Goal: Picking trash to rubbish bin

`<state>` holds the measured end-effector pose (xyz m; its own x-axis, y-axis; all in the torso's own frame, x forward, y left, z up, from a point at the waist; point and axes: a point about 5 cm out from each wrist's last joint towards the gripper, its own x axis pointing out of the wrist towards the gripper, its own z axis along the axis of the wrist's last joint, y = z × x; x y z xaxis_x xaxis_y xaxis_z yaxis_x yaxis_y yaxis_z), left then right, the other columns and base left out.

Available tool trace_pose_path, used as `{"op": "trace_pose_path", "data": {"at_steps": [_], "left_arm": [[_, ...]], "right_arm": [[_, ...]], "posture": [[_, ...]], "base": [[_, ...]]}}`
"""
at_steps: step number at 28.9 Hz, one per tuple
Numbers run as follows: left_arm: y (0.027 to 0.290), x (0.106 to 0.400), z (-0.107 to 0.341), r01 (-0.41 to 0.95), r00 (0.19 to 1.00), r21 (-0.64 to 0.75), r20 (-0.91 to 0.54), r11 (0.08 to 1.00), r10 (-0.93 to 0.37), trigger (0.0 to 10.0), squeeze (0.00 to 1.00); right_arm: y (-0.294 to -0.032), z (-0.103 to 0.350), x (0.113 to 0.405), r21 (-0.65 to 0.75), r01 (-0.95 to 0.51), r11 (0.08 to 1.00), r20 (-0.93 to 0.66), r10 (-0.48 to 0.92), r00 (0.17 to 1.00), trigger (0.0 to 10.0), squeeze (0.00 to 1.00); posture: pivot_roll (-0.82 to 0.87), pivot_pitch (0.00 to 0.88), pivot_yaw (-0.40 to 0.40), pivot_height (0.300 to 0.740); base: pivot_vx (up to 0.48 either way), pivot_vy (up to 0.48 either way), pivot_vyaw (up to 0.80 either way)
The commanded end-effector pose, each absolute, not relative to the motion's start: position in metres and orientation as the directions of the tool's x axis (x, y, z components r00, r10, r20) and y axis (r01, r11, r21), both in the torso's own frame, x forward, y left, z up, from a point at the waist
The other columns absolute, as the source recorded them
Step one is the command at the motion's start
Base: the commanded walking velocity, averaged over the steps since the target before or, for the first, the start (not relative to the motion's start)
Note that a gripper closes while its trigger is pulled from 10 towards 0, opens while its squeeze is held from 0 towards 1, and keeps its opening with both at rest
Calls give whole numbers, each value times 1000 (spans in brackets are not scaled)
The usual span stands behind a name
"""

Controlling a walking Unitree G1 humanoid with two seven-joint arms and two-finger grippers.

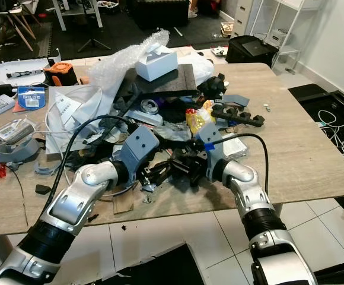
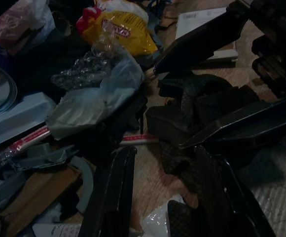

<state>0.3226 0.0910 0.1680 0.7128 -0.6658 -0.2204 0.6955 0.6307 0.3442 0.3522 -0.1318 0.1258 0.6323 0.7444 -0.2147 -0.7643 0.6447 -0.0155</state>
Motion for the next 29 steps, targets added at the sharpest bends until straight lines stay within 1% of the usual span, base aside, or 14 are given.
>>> {"op": "trace_pose_path", "data": {"at_steps": [1, 4, 6, 7, 8, 9, 16, 18, 19, 20, 21, 22, 24, 29], "left_arm": [[93, 329, 196, 633, 750, 399, -107, 663, -653, 10000, 0], [92, 329, 196, 636, 747, 400, -105, 660, -656, 10000, 0], [92, 329, 196, 636, 747, 400, -105, 659, -657, 10000, 0], [92, 329, 196, 637, 746, 400, -105, 659, -657, 10000, 0], [92, 329, 196, 637, 746, 400, -105, 659, -658, 10000, 0], [92, 329, 196, 638, 745, 399, -104, 659, -658, 10000, 0], [91, 327, 195, 639, 745, 394, -105, 661, -658, 10000, 0], [91, 327, 194, 639, 746, 394, -106, 661, -658, 10000, 0], [91, 326, 194, 639, 746, 392, -105, 662, -658, 10000, 0], [91, 326, 194, 639, 746, 392, -105, 662, -658, 10000, 0], [91, 326, 194, 640, 746, 391, -105, 662, -658, 10000, 0], [91, 326, 194, 639, 746, 391, -106, 662, -658, 10000, 0], [91, 325, 192, 639, 747, 392, -108, 662, -656, 10000, 0], [92, 325, 194, 630, 754, 383, -96, 675, -650, 10000, 0]], "right_arm": [[-131, 94, 339, 55, -785, 618, -343, 750, 566, 10000, 0], [-132, 91, 338, 78, -780, 621, -361, 747, 558, 10000, 0], [-132, 89, 337, 86, -782, 617, -370, 749, 550, 4627, 0], [-132, 88, 336, 89, -783, 616, -374, 749, 547, 4078, 0], [-133, 87, 336, 88, -783, 616, -378, 748, 546, 314, 0], [-134, 86, 335, 93, -781, 618, -384, 746, 544, 0, 0], [-137, 82, 335, 99, -775, 624, -425, 731, 534, 0, 0], [-142, 77, 334, -4, -789, 614, -507, 679, 531, 0, 0], [-142, 76, 334, -8, -784, 621, -512, 671, 537, 0, 0], [-142, 76, 334, -8, -784, 621, -512, 671, 537, 0, 0], [-141, 78, 336, 29, -761, 648, -485, 675, 556, 0, 0], [-141, 79, 336, 34, -756, 653, -477, 675, 562, 0, 0], [-141, 81, 337, 26, -756, 654, -469, 676, 568, 0, 0], [-138, 93, 339, 80, -744, 663, -378, 711, 593, 0, 0]], "posture": [[112, 93, -8, 740], [112, 93, -8, 740], [112, 93, -8, 740], [112, 93, -8, 740], [112, 93, -8, 740], [112, 93, -8, 740], [110, 94, -10, 740], [110, 93, -13, 740], [110, 93, -13, 740], [110, 93, -13, 740], [110, 93, -13, 740], [110, 93, -13, 740], [112, 87, -8, 740], [111, 84, -7, 740]], "base": [[0, 0, 0], [0, 0, 0], [0, 0, 0], [0, 0, 0], [0, 0, 0], [0, 0, 0], [0, 0, 0], [0, 0, 0], [0, 0, 0], [0, 0, 0], [0, 0, 0], [0, 0, 0], [0, 0, 0], [0, 0, 0]]}}
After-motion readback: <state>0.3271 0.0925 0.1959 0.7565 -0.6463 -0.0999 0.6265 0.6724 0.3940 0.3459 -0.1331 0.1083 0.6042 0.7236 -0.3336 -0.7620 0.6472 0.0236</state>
